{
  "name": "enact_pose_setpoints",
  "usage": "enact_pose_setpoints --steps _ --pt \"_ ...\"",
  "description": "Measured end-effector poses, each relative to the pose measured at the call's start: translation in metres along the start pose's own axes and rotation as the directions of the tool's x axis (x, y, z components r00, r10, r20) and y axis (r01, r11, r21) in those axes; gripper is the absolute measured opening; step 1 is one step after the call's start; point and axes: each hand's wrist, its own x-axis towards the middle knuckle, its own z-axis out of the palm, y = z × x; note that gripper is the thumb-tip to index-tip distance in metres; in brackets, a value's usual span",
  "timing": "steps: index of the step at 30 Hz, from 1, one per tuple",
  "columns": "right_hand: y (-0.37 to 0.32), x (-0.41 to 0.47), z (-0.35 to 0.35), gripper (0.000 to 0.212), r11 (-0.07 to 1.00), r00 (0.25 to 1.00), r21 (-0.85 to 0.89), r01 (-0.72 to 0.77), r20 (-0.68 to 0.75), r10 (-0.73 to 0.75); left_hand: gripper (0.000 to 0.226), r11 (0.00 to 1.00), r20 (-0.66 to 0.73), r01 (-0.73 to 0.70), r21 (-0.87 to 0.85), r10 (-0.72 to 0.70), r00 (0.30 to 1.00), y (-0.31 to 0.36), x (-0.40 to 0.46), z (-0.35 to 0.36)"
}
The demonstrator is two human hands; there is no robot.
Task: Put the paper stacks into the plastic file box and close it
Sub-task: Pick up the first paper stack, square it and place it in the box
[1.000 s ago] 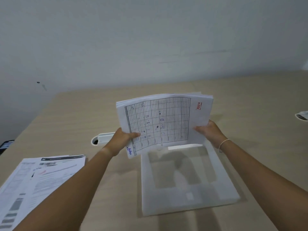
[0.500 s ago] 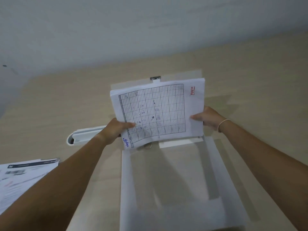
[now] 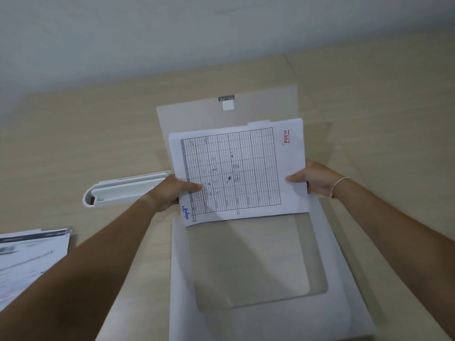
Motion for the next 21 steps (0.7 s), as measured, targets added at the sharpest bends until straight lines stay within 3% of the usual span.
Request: enact_pose_setpoints --steps 7,14,18,21 --pt "-0.004 -0.001 -0.003 0.031 0.999 0.999 0.038 0.020 -0.028 -0.019 0.022 1.000 -0.059 -0.028 0.008 0.028 0.998 0.012 0.007 0.003" --pt "0.004 -0.007 -0.003 0.035 1.000 0.999 0.031 -0.004 0.036 0.002 0.025 0.999 0.062 0.049 -0.013 -0.048 0.997 -0.001 -0.001 -0.002" --pt "0.013 -0.010 -0.004 0.038 1.000 0.998 0.009 -0.029 0.060 0.028 0.025 0.983 -0.065 -0.060 -0.171 0.049 0.997 0.005 -0.003 0.002" --pt "0.017 -0.010 -0.005 0.037 0.999 0.995 -0.018 -0.042 0.085 0.043 0.029 0.990 -0.132 -0.107 -0.095 0.094 0.987 0.007 -0.004 0.006"
